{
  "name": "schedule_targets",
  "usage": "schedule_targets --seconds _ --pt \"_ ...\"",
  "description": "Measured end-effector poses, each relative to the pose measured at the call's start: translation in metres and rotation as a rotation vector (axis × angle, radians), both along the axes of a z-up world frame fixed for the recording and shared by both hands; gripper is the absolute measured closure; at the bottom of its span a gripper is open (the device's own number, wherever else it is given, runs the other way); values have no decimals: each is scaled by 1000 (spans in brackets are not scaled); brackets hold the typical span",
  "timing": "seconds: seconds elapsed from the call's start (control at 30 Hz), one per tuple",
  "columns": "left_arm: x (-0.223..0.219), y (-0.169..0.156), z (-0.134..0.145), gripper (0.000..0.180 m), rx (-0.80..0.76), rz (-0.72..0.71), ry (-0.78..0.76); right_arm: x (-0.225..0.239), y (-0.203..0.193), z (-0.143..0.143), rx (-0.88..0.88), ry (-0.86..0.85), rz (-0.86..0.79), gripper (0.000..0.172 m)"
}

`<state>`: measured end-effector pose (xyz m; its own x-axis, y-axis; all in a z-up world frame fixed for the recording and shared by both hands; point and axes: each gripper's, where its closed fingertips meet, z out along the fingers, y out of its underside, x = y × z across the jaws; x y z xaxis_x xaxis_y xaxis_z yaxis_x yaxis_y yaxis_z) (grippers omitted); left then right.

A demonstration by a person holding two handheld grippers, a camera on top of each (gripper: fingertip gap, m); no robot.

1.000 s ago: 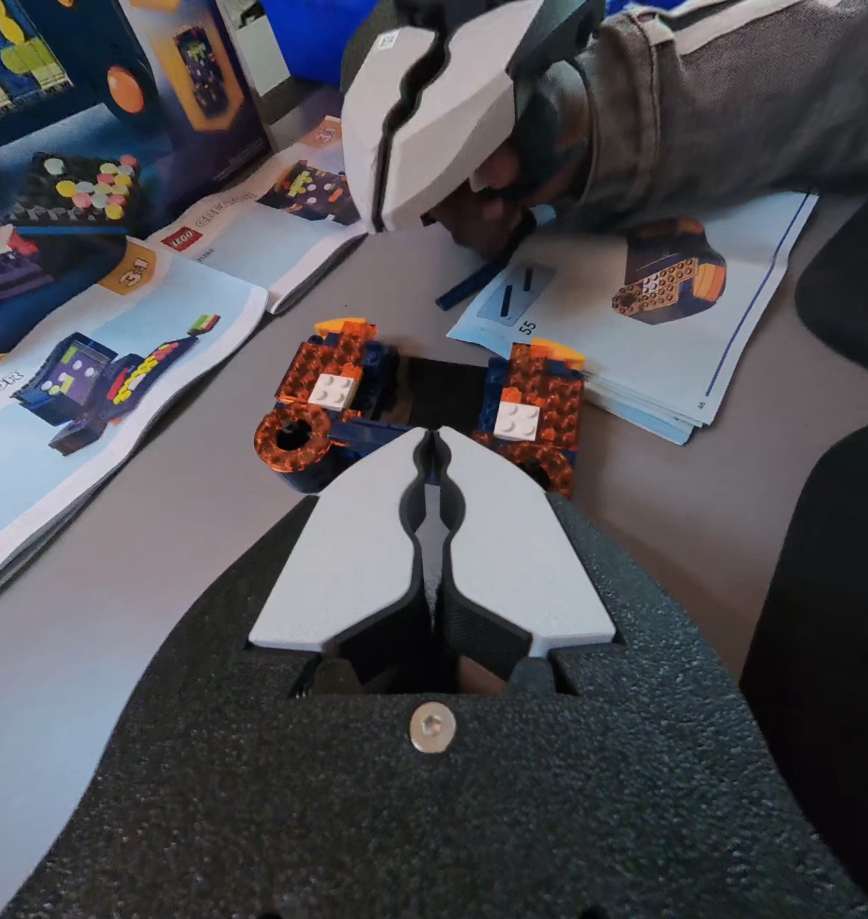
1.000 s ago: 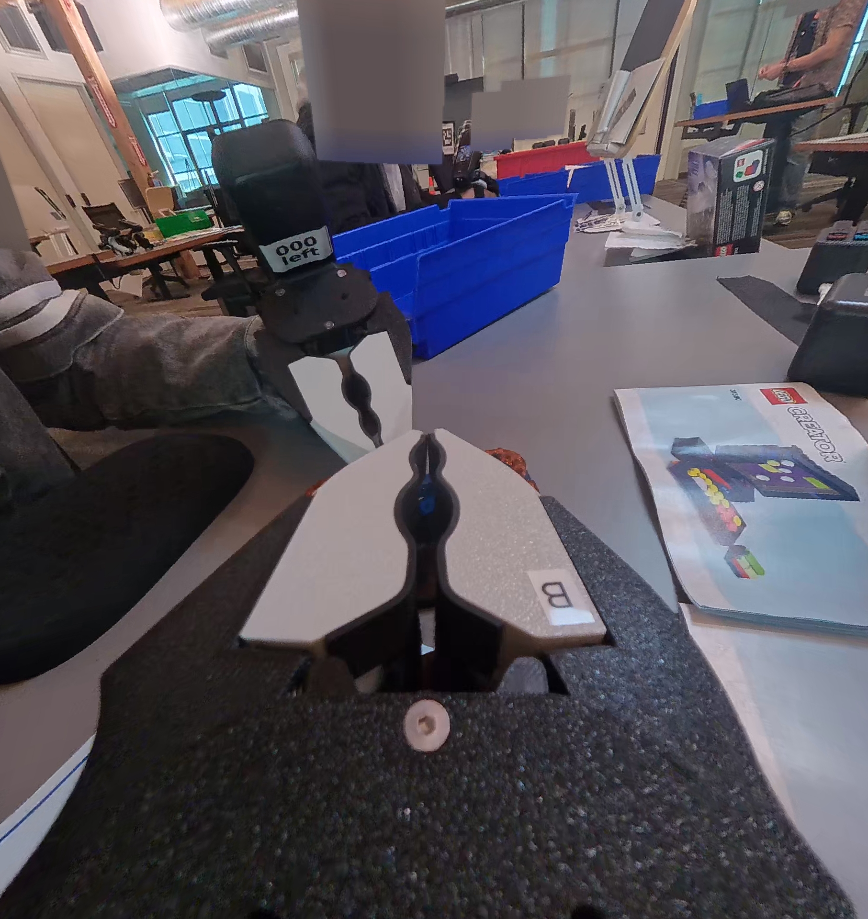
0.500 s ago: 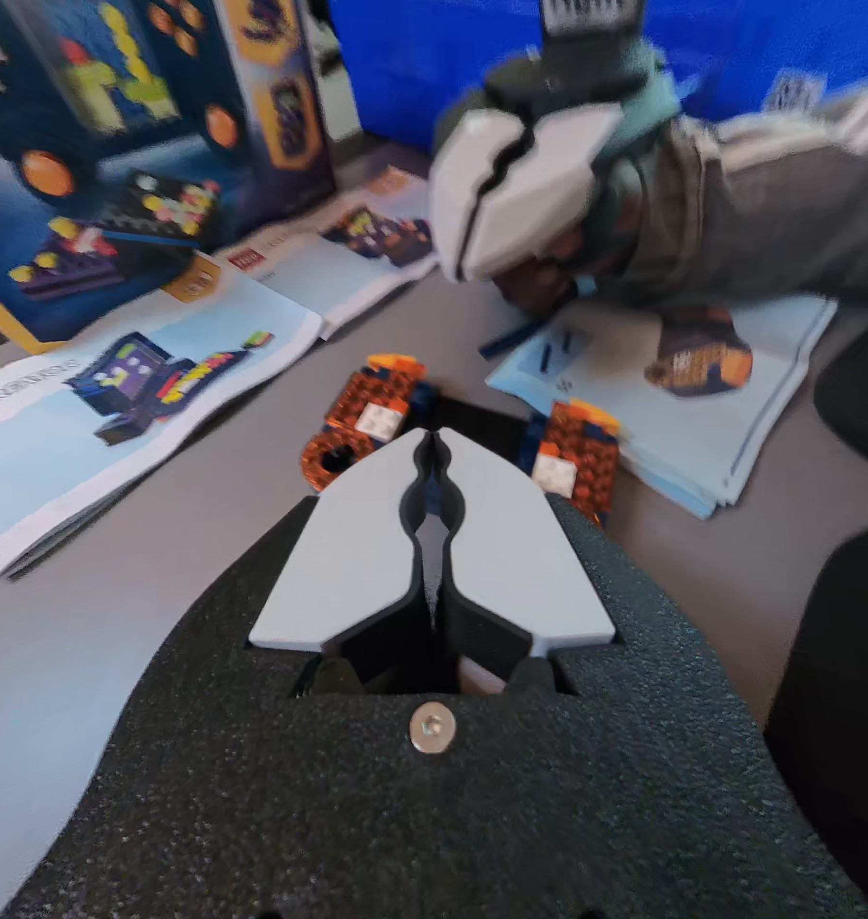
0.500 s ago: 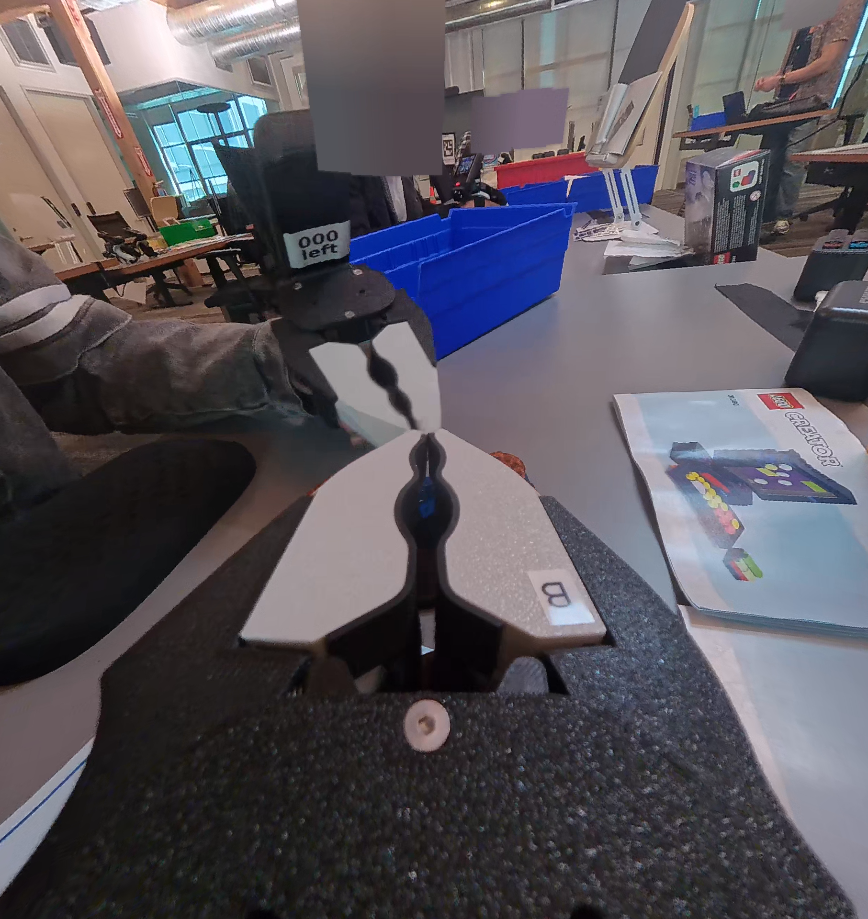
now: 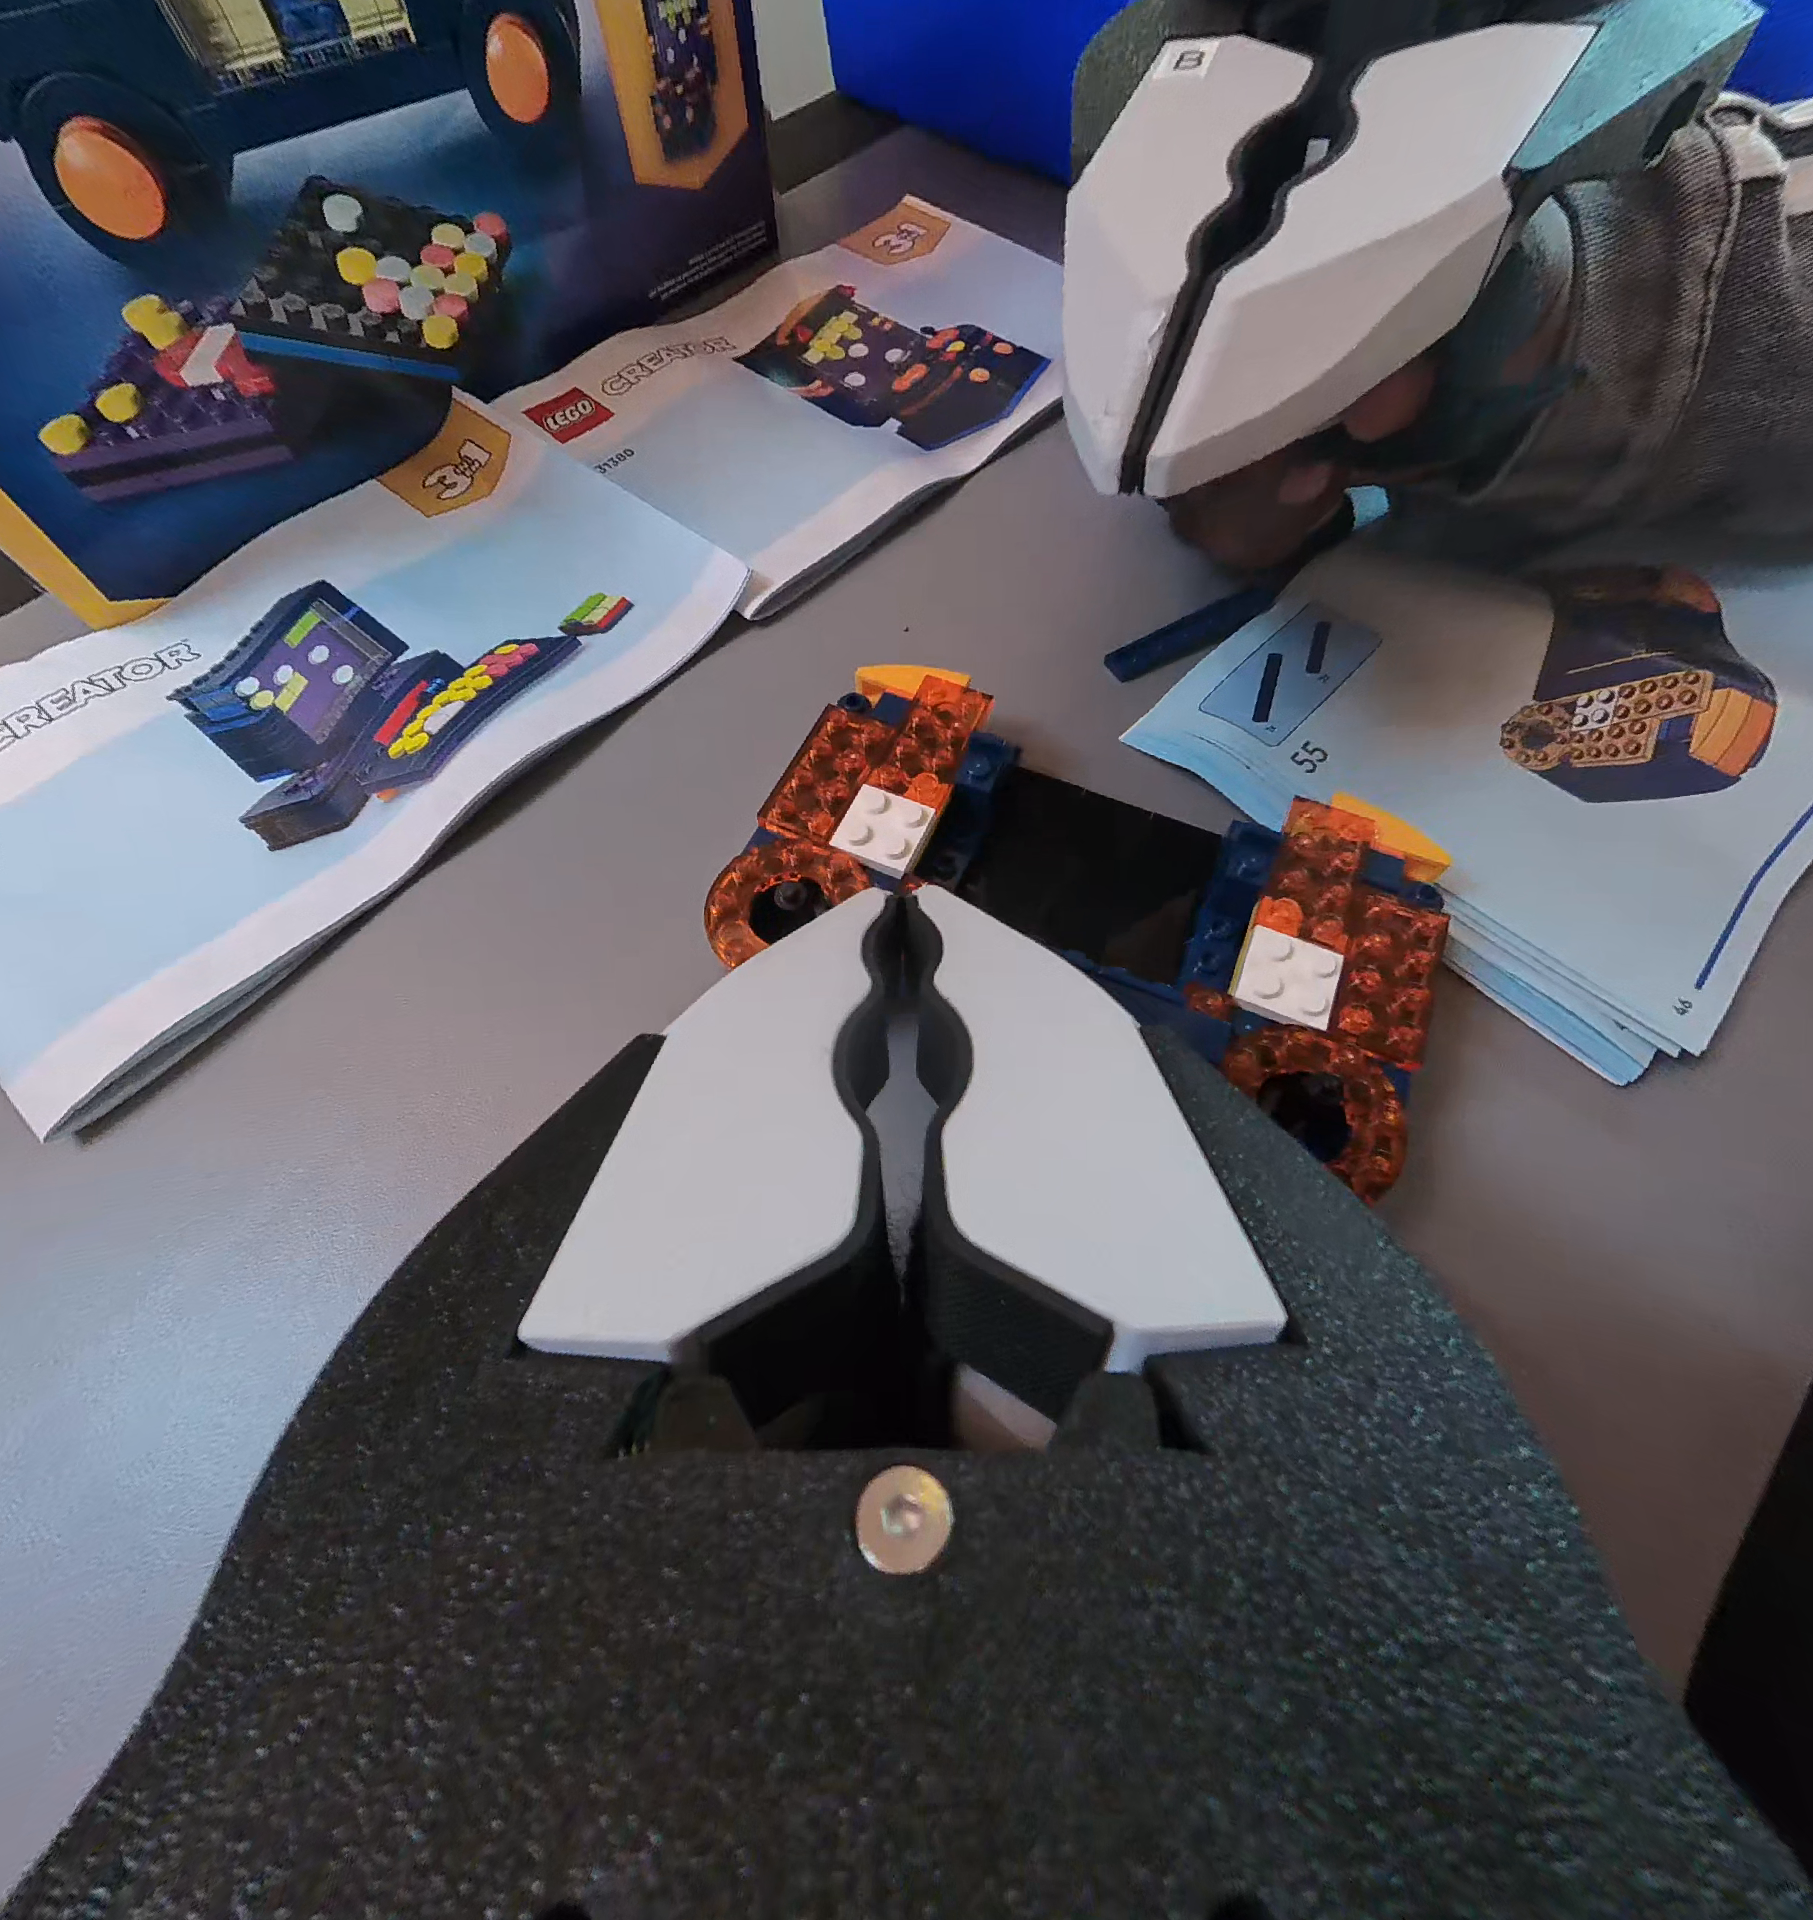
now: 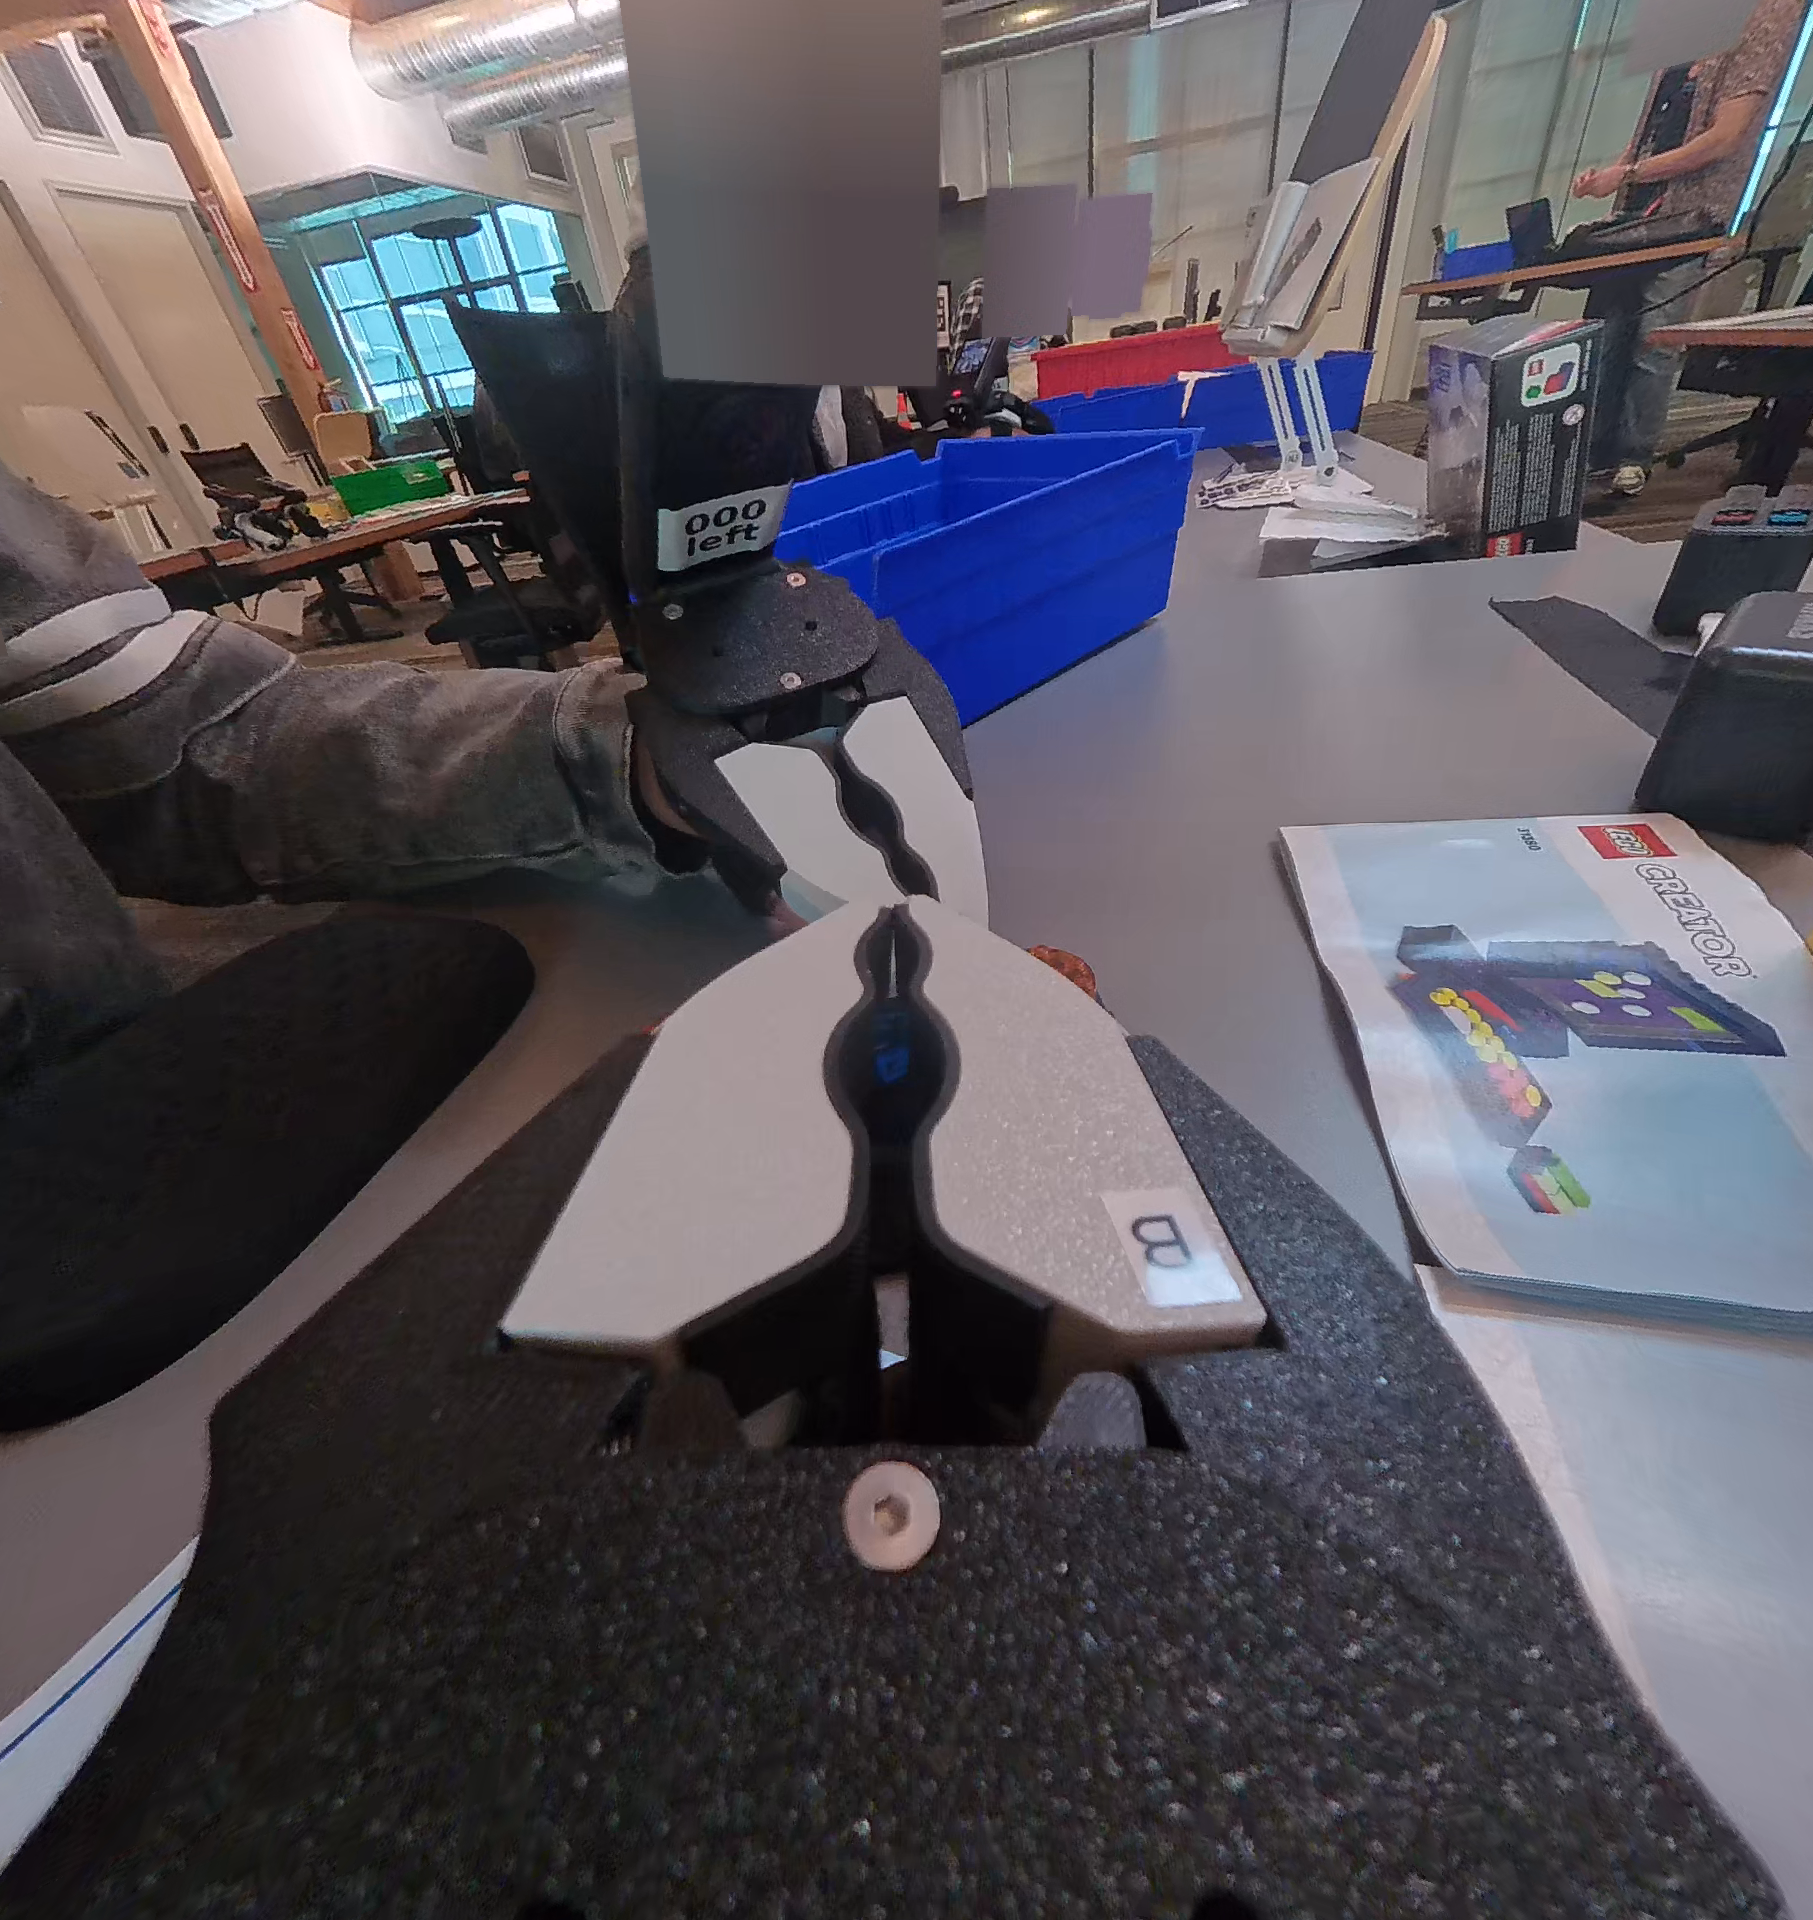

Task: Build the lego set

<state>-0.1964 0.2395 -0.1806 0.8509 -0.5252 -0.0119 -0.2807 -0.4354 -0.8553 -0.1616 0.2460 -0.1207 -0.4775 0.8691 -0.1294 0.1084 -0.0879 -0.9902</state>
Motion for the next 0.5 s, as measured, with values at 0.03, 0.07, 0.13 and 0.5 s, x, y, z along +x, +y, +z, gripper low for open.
schedule_targets --seconds 0.03,0.07,0.13,0.5 --pt "0 0 0 180 -1 0 7 0 0 0 1 0 -1 172" --pt "0 0 0 180 3 -1 20 0 0 0 2 -1 -1 172" --pt "0 0 0 180 4 -2 44 0 0 0 2 0 -3 172" --pt "32 -46 7 180 29 -202 -23 2 2 4 -21 23 -2 172"
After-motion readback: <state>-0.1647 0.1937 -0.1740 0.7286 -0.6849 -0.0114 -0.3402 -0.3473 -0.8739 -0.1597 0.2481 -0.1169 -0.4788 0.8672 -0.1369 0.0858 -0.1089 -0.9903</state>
